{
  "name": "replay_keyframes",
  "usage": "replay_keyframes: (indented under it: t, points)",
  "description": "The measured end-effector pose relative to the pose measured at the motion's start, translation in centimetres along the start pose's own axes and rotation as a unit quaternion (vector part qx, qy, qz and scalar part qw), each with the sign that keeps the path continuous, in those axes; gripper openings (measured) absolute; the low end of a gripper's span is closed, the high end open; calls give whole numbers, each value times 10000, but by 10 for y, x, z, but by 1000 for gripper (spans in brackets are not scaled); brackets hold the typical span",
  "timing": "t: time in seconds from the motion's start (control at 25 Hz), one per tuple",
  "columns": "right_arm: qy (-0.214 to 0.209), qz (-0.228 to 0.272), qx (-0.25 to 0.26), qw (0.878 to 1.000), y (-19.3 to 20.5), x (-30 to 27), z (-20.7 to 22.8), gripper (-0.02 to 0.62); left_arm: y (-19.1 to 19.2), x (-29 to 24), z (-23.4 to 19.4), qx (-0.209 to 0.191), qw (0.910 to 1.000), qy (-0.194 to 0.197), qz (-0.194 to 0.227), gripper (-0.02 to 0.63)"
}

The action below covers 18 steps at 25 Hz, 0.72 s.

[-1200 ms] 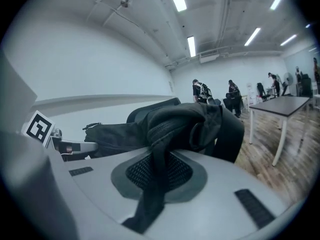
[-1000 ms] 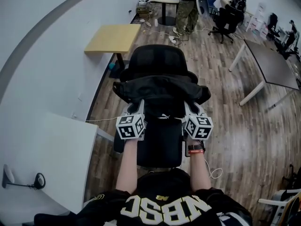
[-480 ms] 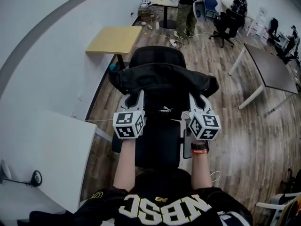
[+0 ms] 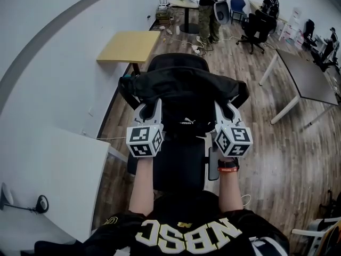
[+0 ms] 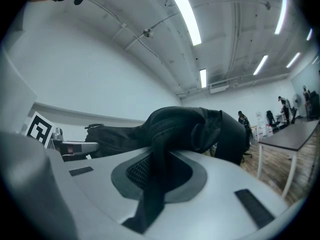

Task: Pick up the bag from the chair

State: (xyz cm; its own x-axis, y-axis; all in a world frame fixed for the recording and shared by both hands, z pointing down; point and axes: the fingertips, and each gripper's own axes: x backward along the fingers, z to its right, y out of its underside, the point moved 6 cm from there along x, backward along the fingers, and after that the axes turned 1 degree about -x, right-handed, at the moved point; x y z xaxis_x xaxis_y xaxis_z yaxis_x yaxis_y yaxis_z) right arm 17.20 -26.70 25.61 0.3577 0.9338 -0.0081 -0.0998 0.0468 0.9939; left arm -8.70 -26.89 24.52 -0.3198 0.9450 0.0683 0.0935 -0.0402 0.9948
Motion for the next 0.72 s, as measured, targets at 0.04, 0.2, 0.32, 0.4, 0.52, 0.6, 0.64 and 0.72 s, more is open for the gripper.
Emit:
replay_keyframes:
  t: [0.04,0.2,0.32,0.4,0.52,0.6,0.64,0.72]
  points:
    - [-2,-1,-3,10000,0,0,0,40,0,0,0,-3,10000,9,13,77]
    - [-13,25,-14,10000,-3,-1,1,40,-1,0,-1,-2,9999,65,93,78]
    - [-11,28,-23,10000,-3,-2,0,40,-1,-1,-2,23,9999,77,122,78]
    - [-16,25,-29,10000,-3,-2,1,40,0,-1,-2,36,9999,76,125,78]
    - [-16,21,-42,10000,-3,-1,3,40,-1,-2,1,24,9999,86,137,78]
    - [-16,29,-44,10000,-3,0,5,41,-1,-2,2,10,9998,89,154,80]
    - [-20,34,-46,10000,-3,1,5,40,-1,-2,3,5,9998,90,163,80]
    - [-29,44,-57,10000,-3,2,6,40,-1,-1,4,-3,9998,91,179,80]
